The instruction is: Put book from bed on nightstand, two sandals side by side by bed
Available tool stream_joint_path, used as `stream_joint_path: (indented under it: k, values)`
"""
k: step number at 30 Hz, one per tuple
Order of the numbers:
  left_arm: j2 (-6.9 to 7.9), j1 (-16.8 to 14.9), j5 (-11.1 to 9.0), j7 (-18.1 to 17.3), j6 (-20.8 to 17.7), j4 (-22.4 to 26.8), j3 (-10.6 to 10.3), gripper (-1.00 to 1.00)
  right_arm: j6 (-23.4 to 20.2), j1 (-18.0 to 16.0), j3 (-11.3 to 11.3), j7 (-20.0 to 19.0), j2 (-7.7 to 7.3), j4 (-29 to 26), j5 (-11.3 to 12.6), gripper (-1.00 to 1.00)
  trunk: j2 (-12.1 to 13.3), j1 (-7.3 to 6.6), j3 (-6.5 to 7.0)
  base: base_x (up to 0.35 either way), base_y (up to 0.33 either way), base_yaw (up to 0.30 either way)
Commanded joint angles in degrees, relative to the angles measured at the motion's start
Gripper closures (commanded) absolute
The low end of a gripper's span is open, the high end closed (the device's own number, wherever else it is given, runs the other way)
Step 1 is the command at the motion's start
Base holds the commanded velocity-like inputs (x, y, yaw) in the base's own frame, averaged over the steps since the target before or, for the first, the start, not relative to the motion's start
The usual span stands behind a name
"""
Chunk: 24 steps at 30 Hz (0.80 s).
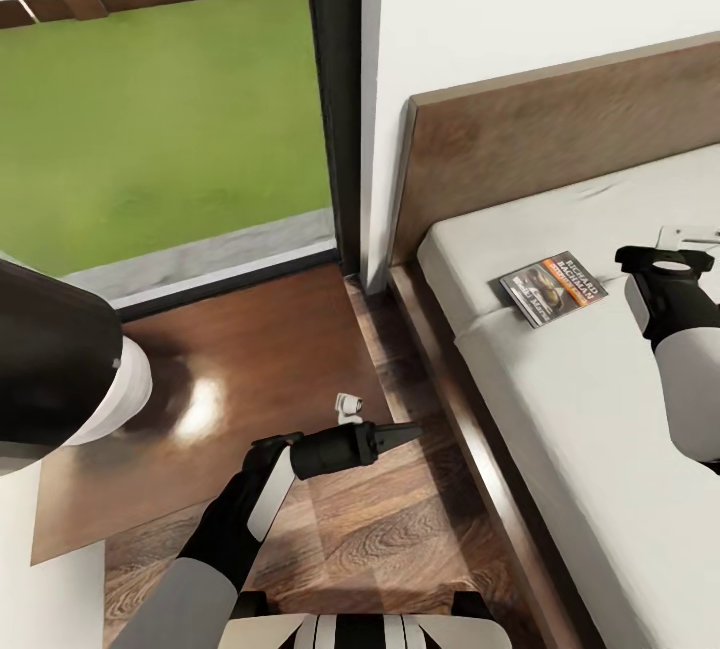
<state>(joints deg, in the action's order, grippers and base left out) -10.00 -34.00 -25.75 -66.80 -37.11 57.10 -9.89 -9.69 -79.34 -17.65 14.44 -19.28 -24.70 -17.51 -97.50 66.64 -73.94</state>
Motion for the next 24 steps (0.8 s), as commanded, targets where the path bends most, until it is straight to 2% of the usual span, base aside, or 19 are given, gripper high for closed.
stream_joint_path:
  k: [1,10,24]
  values:
    - [0.0,0.0,-0.3,0.0,-0.5,0.0,0.0,-1.0,-0.4,0.0,-0.2,0.0,0.03,-0.1,-0.6,-1.0,0.0,0.0,-0.02,0.0,0.0,0.0]
    - [0.0,0.0,-1.6,0.1,-0.5,-0.1,0.0,-1.0,-0.3,0.0,-0.2,0.0,0.03,0.0,-0.8,-1.0,0.0,0.0,-0.02,0.0,0.0,0.0]
    - [0.0,0.0,-1.8,0.1,-0.5,0.0,0.0,-1.0,-0.3,0.0,-0.2,0.0,0.03,0.0,-0.8,-1.0,0.0,0.0,-0.02,0.0,0.0,0.0]
